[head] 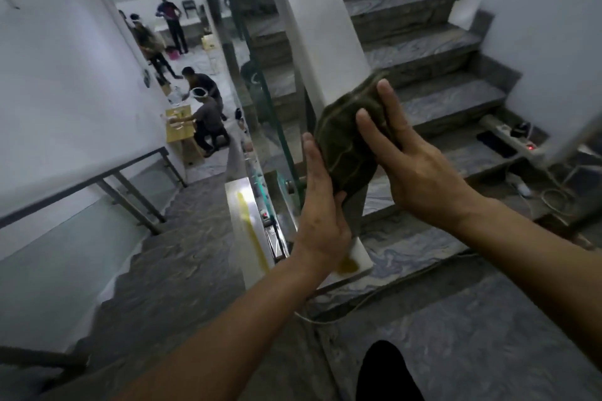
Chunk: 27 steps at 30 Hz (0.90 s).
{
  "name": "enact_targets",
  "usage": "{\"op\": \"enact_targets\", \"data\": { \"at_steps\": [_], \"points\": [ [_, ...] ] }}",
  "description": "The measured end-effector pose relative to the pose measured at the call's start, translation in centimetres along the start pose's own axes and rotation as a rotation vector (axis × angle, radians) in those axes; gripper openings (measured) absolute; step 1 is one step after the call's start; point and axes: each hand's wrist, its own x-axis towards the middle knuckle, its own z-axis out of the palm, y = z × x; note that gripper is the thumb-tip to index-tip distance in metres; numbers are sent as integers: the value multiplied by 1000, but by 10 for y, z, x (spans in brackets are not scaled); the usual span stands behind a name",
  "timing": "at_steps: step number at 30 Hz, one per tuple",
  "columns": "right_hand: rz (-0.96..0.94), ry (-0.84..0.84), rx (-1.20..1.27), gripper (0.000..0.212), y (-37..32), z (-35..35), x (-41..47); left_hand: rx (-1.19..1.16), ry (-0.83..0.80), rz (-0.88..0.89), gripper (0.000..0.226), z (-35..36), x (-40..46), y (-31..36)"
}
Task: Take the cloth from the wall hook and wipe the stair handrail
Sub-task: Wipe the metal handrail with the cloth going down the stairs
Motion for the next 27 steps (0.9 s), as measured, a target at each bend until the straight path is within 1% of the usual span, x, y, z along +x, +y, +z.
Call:
{"op": "enact_targets", "data": {
  "at_steps": [2,5,7,10,12,14,16,18,19,20,22,24,27],
  "points": [
    [96,41,-26,73,-18,18,-12,-53,-103,71,73,-4,-5,-16],
    [290,70,-19,70,-50,45,-27,-70,-211,18,83,-14,-15,-29],
    [405,36,20,74,-69,61,-41,-11,-309,19,90,-21,-28,-40],
    [535,-9,58,92,-85,75,-58,118,-524,-31,106,-37,-42,-49],
    [610,-38,84,95,-94,80,-62,204,-627,-35,110,-46,-46,-53],
    [695,-94,131,98,-105,83,-68,290,-715,-35,103,-50,-48,-56],
    [781,-187,164,96,-110,89,-78,475,-802,-44,90,-53,-50,-57],
    [855,-337,130,94,-114,97,-91,669,-892,-38,81,-52,-56,-56],
    [884,-422,90,93,-115,101,-96,725,-923,-45,79,-51,-59,-57],
    [906,-495,44,90,-116,104,-99,757,-943,-61,78,-48,-64,-59],
    [945,-573,-11,80,-117,110,-101,767,-969,-102,77,-43,-71,-62],
    [988,-596,-19,70,-118,115,-100,740,-991,-127,78,-42,-77,-64],
    [1041,-624,-38,64,-117,118,-95,704,-993,-139,78,-42,-83,-67]
  ]
}}
